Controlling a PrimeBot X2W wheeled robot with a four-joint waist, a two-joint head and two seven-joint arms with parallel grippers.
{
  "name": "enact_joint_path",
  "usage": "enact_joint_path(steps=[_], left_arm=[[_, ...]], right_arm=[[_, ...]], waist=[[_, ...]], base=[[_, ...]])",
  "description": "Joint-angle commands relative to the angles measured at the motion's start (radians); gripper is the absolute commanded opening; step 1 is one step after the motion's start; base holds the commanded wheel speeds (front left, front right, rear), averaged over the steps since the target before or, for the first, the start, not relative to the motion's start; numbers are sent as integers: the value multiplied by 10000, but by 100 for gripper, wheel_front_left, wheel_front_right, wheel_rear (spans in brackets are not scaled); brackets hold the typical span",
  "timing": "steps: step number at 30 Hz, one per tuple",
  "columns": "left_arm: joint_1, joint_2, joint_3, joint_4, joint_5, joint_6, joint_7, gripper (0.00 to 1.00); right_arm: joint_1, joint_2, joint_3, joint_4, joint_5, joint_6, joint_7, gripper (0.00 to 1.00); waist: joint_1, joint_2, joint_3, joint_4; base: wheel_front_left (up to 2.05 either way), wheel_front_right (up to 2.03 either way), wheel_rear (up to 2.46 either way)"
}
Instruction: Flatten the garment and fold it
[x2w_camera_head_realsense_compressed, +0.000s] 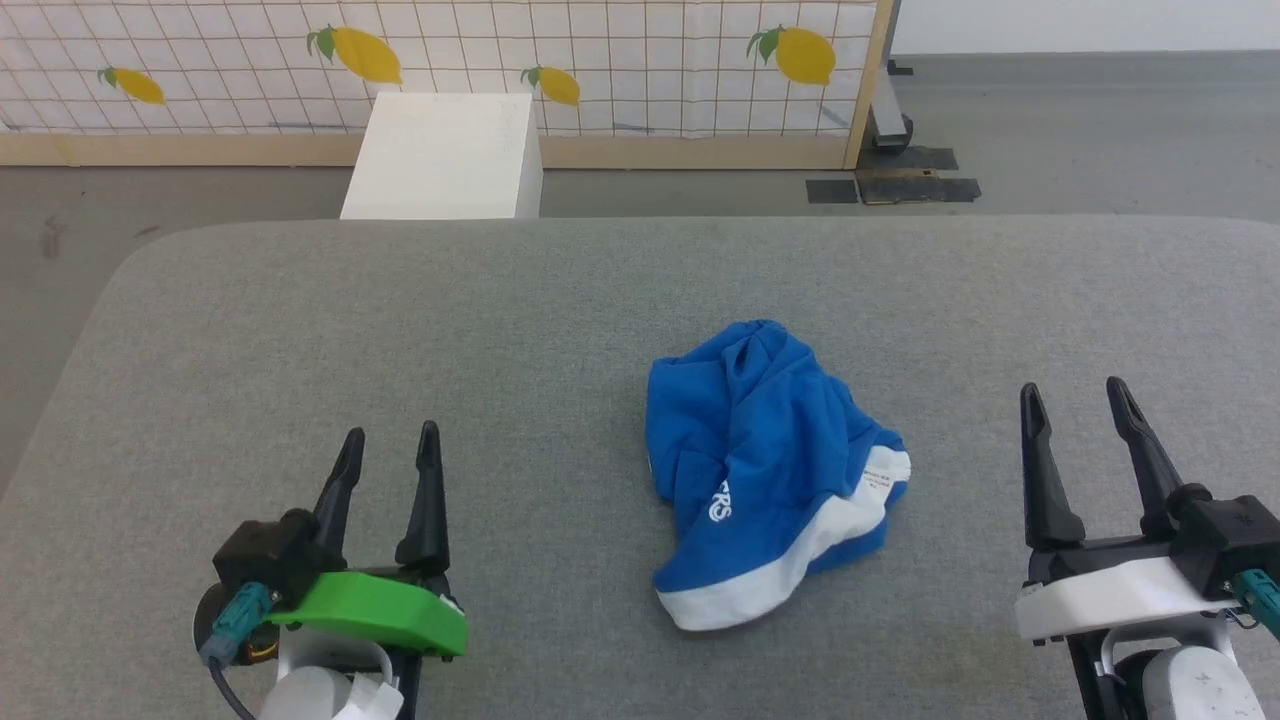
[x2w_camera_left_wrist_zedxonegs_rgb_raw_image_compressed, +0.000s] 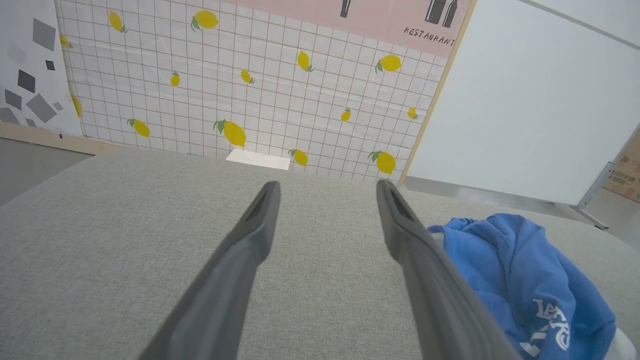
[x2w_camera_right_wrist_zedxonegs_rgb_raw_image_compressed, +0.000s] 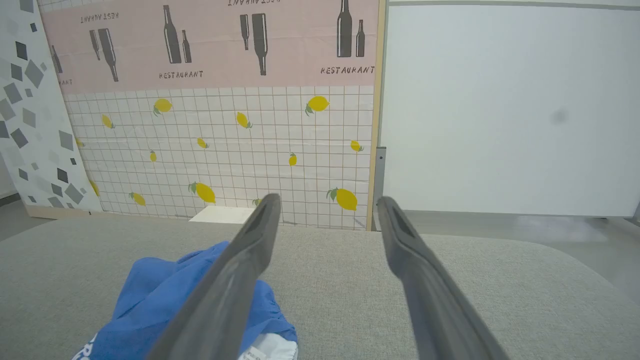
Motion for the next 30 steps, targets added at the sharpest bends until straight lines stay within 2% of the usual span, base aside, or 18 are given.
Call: enact_joint_path(steps=[1,7,14,18,24,27,30], left_arm=[[37,-51,9,30,-19,-60,-35,100],[-303,-53,-283,152,-283,5,-36,100],[-2284,-54,-2030,1637,-900,118,203,100],[-3448,-54,-3303,2891,-1554,154,1441,100],[-4079,-54,-5094,3867,-2473,18,3668,100],[-4073,-54,-5666,4129,-2679,-2,4740,100],[-3981,-27,-6051,4368,-2577,225,5710,100]], right_arm=[[37,-3,5,26,29,-15,-59,100],[-4,-3,10,14,7,-15,-59,100],[-176,-3,145,-17,37,-15,-59,100],[-253,-3,199,-12,62,-15,-59,100],[-201,-3,144,-8,56,-15,-59,100],[-193,-3,110,-14,72,-15,-59,100],[-193,-3,120,-19,102,-15,-59,100]], waist=[[0,0,1,-3],[0,0,89,1],[0,0,317,-142],[0,0,435,-427],[0,0,543,-808],[0,0,567,-938],[0,0,588,-1035]], base=[[0,0,0],[0,0,0],[0,0,0],[0,0,0],[0,0,0],[0,0,0],[0,0,0]])
